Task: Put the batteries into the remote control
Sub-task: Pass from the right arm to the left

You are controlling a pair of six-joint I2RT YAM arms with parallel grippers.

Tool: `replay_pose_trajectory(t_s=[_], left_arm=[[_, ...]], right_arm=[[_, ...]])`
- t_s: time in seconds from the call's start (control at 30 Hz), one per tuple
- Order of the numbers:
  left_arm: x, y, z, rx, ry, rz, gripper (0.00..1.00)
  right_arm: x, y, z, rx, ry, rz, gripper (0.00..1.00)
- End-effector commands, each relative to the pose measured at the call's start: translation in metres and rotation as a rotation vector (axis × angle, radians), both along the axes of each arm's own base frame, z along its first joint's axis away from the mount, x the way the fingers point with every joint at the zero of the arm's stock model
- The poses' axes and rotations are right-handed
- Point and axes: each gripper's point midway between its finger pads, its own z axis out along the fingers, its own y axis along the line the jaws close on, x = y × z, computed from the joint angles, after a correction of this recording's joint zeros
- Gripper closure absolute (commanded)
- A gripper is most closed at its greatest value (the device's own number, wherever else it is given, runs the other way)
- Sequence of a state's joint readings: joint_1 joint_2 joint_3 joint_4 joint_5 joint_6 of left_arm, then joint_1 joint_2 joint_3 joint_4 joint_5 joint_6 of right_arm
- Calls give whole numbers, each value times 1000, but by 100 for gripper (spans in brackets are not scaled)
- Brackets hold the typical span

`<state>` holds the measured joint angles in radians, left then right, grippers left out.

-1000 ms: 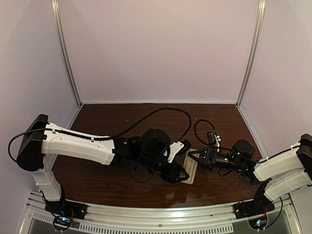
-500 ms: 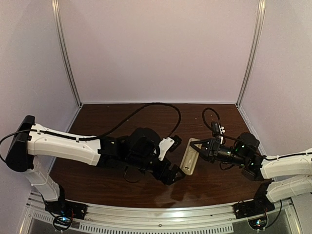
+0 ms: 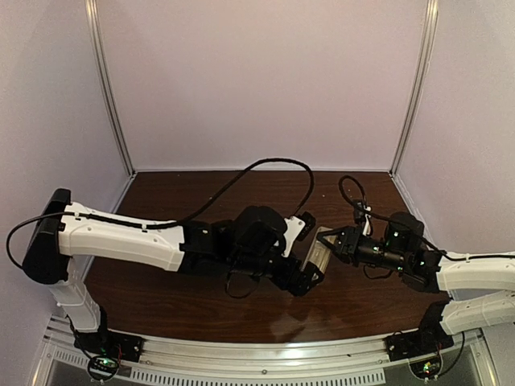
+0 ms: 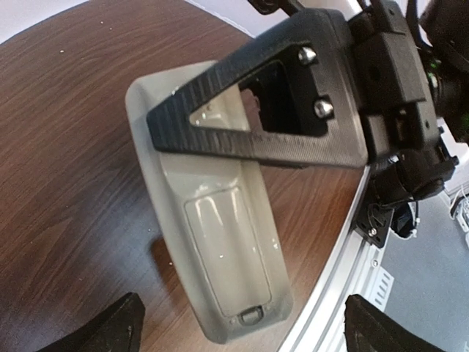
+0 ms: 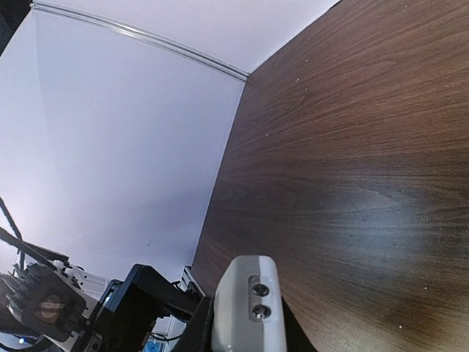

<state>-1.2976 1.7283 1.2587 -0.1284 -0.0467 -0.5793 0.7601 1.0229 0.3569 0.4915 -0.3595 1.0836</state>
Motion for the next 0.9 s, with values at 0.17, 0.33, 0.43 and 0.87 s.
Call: replay_pose_trajectory(t_s=[0.17,0.33,0.43,0.87], left_arm=[[22,-16,-29,137,15,127,3],[24,-19,-42,179,39,148,11],[24,-21,-40,163,54,156,26],[8,-18,37,-137,25,-73,58]], right_arm=[[8,2,13,-3,-18,-49,99],[8,2,15,-1,-21,-53,99],[8,1,15,-11,-23,-57,97],[-4,-3,69,11,-220,13,23]])
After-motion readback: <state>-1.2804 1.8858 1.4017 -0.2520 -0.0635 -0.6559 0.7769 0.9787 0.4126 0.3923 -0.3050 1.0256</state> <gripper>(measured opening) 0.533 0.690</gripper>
